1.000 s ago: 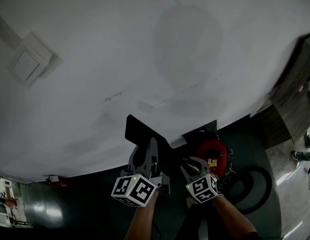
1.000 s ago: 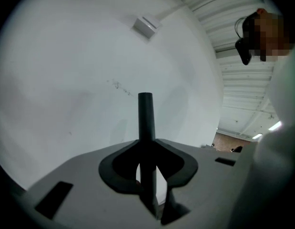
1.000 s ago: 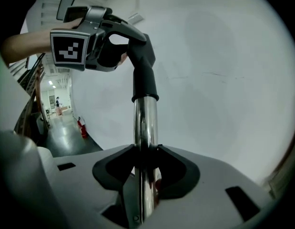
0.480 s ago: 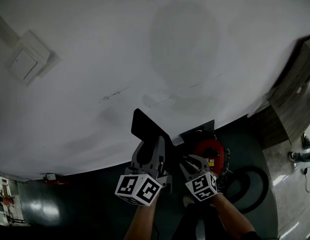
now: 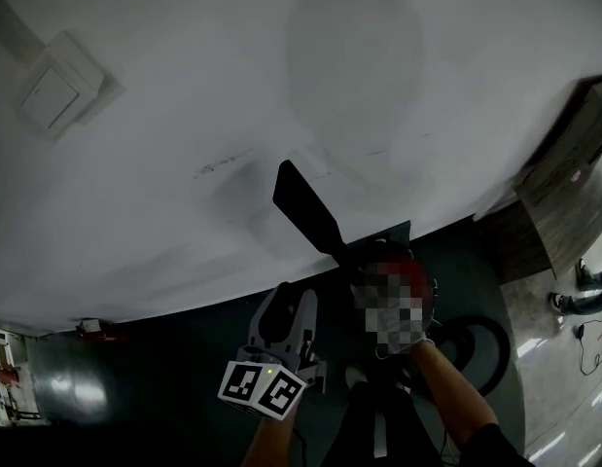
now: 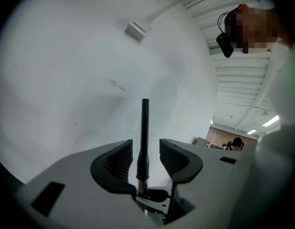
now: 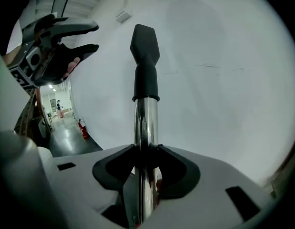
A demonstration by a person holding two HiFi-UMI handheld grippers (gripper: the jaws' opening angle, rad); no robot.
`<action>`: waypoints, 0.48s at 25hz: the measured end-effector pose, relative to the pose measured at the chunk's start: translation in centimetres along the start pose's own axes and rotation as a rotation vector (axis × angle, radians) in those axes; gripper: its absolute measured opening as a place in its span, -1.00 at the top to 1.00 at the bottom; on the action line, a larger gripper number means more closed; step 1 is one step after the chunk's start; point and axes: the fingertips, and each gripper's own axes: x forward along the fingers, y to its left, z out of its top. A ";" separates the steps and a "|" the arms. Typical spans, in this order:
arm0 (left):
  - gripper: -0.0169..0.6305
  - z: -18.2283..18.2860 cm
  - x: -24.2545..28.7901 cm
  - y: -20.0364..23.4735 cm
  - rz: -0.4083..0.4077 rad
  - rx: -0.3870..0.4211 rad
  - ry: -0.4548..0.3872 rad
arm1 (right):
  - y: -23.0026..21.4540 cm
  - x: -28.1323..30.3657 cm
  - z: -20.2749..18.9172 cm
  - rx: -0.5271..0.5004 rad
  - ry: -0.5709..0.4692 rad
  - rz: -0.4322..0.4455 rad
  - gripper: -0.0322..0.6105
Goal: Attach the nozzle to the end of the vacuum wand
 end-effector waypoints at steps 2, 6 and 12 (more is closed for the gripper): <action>0.41 -0.9 -1.1 0.4 0.014 -0.009 0.016 | 0.3 0.7 -0.1 -0.003 0.000 0.018 0.42; 0.41 -2.0 -2.6 1.4 0.039 -0.023 0.029 | 0.7 1.4 0.1 0.006 -0.011 0.026 0.41; 0.42 -1.8 -3.2 2.0 0.052 -0.016 0.022 | 0.8 0.8 0.5 0.030 -0.031 0.040 0.41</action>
